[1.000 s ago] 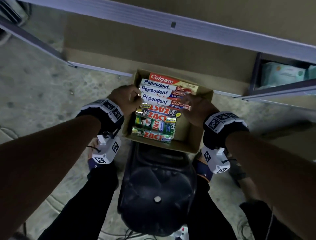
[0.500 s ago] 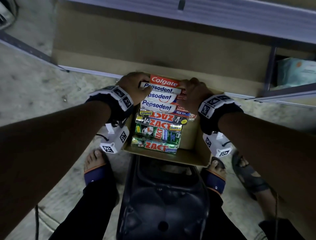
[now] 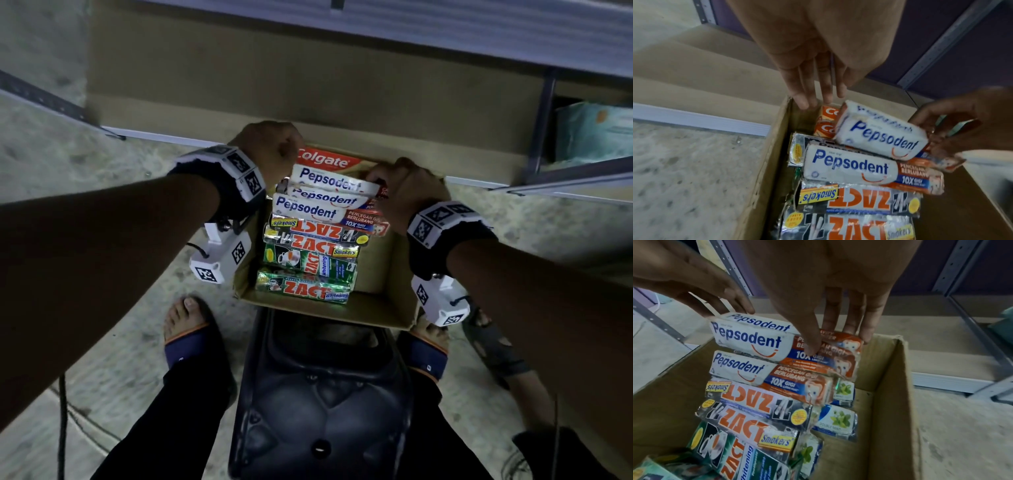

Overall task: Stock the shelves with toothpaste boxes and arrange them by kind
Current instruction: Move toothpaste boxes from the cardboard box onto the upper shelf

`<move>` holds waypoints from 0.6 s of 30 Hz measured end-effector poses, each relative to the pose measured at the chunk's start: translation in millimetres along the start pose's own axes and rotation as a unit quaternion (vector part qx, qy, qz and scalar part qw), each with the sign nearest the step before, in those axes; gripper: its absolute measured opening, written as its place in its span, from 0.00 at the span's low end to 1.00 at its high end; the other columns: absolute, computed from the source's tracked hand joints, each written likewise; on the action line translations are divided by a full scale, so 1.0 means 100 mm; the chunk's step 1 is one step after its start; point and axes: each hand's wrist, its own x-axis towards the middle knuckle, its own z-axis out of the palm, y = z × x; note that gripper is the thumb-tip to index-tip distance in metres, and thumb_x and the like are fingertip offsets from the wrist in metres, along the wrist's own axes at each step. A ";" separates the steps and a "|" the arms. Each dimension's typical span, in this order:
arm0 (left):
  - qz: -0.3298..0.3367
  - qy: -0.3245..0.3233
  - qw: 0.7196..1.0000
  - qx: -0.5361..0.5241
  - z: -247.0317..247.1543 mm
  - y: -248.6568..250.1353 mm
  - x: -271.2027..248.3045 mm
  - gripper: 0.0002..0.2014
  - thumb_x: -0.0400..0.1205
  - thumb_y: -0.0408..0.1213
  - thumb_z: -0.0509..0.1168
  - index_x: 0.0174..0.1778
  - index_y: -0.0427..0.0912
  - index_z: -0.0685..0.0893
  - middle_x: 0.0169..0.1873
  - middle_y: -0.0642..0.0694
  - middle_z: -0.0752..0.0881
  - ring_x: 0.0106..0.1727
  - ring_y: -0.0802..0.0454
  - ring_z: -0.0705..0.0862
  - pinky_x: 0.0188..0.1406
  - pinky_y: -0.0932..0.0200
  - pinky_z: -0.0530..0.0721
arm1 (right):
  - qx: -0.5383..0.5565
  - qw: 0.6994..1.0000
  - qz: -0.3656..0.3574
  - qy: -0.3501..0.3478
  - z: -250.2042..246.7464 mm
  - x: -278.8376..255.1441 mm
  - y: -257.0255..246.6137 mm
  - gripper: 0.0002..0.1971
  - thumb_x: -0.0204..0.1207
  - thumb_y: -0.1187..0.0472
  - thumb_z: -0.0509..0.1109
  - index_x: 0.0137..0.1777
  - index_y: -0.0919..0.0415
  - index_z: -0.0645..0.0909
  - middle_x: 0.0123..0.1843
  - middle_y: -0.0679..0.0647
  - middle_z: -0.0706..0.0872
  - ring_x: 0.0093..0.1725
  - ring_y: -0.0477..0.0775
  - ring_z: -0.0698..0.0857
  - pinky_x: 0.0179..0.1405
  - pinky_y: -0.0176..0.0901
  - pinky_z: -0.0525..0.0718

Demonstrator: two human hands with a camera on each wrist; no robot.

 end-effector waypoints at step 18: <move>0.081 -0.051 0.985 0.142 0.32 0.08 -0.05 0.20 0.86 0.41 0.60 0.75 0.46 0.70 0.70 0.39 0.67 0.64 0.33 0.77 0.65 0.40 0.80 | 0.196 0.973 0.109 0.055 0.18 -0.28 0.59 0.14 0.68 0.54 0.78 0.50 0.40 0.79 0.43 0.43 0.81 0.38 0.47 0.79 0.38 0.35 0.73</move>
